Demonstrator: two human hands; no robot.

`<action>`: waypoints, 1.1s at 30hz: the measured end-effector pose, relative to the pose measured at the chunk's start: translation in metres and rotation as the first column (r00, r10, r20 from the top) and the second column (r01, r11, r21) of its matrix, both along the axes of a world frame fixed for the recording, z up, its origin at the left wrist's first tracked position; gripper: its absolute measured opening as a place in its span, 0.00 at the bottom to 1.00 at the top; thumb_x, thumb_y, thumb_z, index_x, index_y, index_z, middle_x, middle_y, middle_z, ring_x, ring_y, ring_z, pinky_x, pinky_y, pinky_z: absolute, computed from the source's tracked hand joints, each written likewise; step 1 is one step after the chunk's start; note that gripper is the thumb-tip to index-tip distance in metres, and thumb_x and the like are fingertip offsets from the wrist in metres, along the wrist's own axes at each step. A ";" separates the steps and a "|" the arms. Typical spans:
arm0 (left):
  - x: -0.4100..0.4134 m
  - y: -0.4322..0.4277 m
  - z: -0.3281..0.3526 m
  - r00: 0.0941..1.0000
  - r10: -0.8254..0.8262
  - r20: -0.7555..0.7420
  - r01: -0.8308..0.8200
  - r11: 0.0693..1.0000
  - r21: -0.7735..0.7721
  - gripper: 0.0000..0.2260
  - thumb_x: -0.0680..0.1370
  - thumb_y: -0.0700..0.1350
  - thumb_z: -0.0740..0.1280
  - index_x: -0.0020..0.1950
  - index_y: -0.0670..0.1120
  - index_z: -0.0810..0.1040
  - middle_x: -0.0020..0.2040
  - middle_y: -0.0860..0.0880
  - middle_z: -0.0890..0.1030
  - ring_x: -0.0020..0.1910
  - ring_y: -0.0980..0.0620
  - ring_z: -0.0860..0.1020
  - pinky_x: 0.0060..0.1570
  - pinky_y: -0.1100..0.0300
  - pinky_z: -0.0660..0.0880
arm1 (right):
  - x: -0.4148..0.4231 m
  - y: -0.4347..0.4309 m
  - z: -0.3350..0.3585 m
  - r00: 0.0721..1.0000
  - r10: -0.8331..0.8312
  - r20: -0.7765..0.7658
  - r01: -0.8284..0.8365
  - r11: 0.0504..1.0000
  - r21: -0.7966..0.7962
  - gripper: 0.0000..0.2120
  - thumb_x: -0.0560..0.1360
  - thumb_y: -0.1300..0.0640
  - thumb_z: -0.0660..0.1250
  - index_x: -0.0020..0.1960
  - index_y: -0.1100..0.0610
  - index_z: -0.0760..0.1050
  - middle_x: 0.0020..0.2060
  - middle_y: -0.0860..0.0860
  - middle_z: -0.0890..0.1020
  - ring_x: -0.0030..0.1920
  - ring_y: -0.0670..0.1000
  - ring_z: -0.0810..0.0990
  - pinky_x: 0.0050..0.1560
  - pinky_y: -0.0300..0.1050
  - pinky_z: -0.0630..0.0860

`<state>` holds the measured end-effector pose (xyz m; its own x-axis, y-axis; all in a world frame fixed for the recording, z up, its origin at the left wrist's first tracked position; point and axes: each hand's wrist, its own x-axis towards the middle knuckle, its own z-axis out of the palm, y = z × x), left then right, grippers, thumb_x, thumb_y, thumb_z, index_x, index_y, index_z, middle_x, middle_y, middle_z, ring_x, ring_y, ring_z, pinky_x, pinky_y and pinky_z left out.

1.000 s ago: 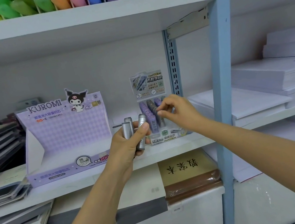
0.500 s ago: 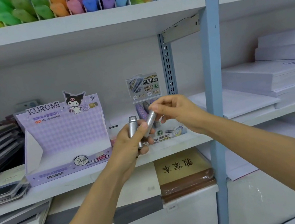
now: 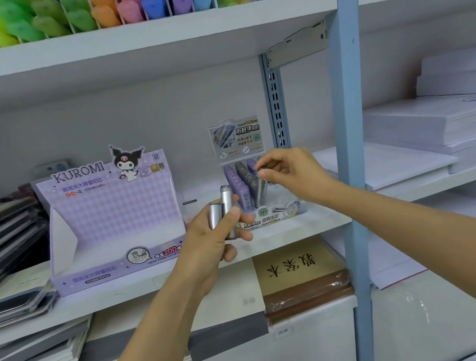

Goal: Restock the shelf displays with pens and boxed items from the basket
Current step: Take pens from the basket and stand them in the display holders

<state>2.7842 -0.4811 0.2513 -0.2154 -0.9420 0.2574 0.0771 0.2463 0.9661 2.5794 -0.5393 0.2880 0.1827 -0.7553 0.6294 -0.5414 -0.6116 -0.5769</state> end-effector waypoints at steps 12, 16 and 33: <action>0.001 -0.004 -0.003 0.999 0.028 0.036 -0.026 0.998 -0.053 0.16 0.77 0.50 0.68 0.60 0.44 0.71 0.51 0.48 0.85 0.45 0.49 0.84 0.21 0.67 0.64 | 0.002 -0.013 -0.004 0.988 0.001 -0.155 -0.006 0.999 -0.037 0.06 0.72 0.57 0.74 0.48 0.54 0.80 0.42 0.45 0.79 0.43 0.43 0.78 0.43 0.31 0.73; 0.000 -0.002 -0.004 0.999 0.023 0.038 -0.021 0.999 -0.046 0.18 0.76 0.51 0.69 0.60 0.44 0.71 0.51 0.48 0.85 0.44 0.49 0.84 0.22 0.67 0.65 | 0.002 -0.018 -0.019 0.982 -0.082 -0.171 0.071 0.995 -0.068 0.07 0.72 0.55 0.74 0.49 0.54 0.82 0.42 0.47 0.73 0.40 0.44 0.71 0.43 0.35 0.68; -0.021 0.003 0.005 0.989 0.115 -0.094 -0.125 0.986 -0.110 0.10 0.72 0.42 0.74 0.53 0.44 0.80 0.40 0.48 0.84 0.32 0.53 0.79 0.20 0.67 0.62 | -0.009 0.031 -0.004 0.841 0.277 0.465 -0.385 0.910 0.152 0.06 0.75 0.58 0.69 0.50 0.61 0.79 0.34 0.53 0.82 0.31 0.48 0.78 0.33 0.36 0.75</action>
